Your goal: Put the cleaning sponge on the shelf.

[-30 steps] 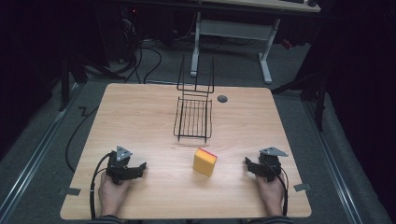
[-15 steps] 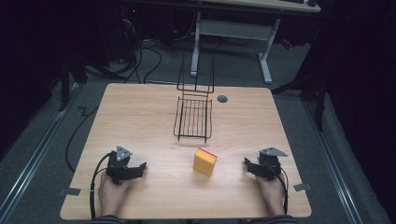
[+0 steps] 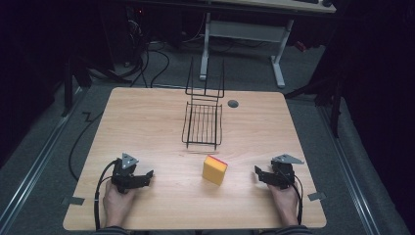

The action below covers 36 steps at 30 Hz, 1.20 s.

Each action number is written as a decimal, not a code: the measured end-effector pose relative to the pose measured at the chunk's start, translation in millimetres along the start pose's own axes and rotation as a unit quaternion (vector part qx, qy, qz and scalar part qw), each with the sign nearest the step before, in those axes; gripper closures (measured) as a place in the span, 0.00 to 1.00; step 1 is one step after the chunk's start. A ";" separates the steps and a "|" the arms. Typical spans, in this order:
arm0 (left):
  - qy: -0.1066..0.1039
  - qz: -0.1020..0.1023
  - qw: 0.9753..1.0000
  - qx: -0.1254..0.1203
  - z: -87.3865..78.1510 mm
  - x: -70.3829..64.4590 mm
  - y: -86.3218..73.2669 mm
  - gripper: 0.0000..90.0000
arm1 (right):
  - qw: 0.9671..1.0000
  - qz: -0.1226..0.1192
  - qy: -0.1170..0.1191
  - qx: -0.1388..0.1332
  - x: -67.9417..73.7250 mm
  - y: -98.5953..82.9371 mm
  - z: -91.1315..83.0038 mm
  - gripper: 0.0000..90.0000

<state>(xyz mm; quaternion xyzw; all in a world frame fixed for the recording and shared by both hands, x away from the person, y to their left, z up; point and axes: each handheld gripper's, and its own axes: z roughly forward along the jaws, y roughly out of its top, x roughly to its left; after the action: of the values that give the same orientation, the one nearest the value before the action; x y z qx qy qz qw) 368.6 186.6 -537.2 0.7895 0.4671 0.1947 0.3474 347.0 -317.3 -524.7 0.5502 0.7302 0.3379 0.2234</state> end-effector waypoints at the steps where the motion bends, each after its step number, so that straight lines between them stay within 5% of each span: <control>1: 0.000 0.000 1.000 0.000 0.0 0.0 0.0 0.19 | 1.000 -0.001 0.013 -0.006 1.7 1.7 -3.0 0.27; 16: 0.000 0.000 1.000 0.000 0.0 0.0 0.0 0.19 | 0.997 -0.001 0.066 -0.042 9.5 5.1 -26.0 0.30; 36: 0.000 0.000 1.000 0.000 0.0 0.0 0.0 0.19 | 0.990 -0.052 0.115 -0.060 38.2 10.8 -40.8 0.34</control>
<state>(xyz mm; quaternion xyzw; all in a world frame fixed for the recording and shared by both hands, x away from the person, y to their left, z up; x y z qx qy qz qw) 368.6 186.6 -537.2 0.7895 0.4670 0.1946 0.3475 314.3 -289.2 -487.5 0.4552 0.7569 0.4297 0.1879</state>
